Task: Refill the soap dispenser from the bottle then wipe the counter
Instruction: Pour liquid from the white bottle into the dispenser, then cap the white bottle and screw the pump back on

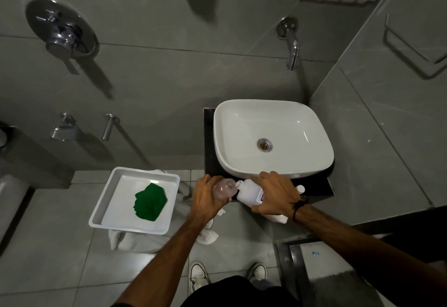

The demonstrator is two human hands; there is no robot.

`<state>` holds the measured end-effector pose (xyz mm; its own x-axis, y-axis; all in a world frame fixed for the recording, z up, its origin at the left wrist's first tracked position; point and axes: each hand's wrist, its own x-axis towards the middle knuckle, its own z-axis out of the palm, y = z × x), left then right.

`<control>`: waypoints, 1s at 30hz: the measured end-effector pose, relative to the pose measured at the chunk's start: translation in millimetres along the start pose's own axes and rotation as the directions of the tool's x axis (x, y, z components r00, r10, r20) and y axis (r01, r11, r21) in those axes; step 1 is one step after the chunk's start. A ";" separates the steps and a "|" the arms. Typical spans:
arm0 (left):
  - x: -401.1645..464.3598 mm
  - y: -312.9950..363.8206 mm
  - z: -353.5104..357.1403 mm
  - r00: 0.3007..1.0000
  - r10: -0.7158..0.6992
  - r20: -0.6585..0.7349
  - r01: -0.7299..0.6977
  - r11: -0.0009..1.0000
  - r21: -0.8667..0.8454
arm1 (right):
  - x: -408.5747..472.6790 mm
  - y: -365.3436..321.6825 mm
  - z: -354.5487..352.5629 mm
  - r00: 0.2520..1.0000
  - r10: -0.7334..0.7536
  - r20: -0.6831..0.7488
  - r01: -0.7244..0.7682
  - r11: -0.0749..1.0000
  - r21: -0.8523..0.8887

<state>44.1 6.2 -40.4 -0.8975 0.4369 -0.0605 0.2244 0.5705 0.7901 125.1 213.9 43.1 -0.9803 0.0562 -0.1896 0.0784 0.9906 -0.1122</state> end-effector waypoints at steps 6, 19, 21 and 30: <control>20.1 -8.7 5.0 0.997 -0.075 0.005 0.075 0.997 -0.031 | -20.8 6.3 33.0 0.965 0.256 -0.059 -0.224 0.918 0.327; 1.0 -8.7 34.3 0.913 -0.404 -0.047 0.407 0.909 0.088 | -54.5 34.9 86.8 0.869 0.492 -0.042 -0.360 0.690 0.627; -15.3 -4.9 45.9 0.889 -0.455 -0.046 0.456 0.872 0.181 | -63.2 49.3 89.5 0.861 0.507 -0.039 -0.370 0.677 0.637; -12.0 87.8 145.9 0.968 0.052 0.245 -0.128 0.943 0.307 | -122.0 145.5 106.0 0.743 0.669 0.022 -0.491 0.522 0.697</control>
<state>130.0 152.5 -59.3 -0.7640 0.6230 -0.1676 0.4433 0.6957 0.5652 275.3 338.0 -53.5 -0.6714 0.7019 -0.2378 0.6493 0.4024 -0.6454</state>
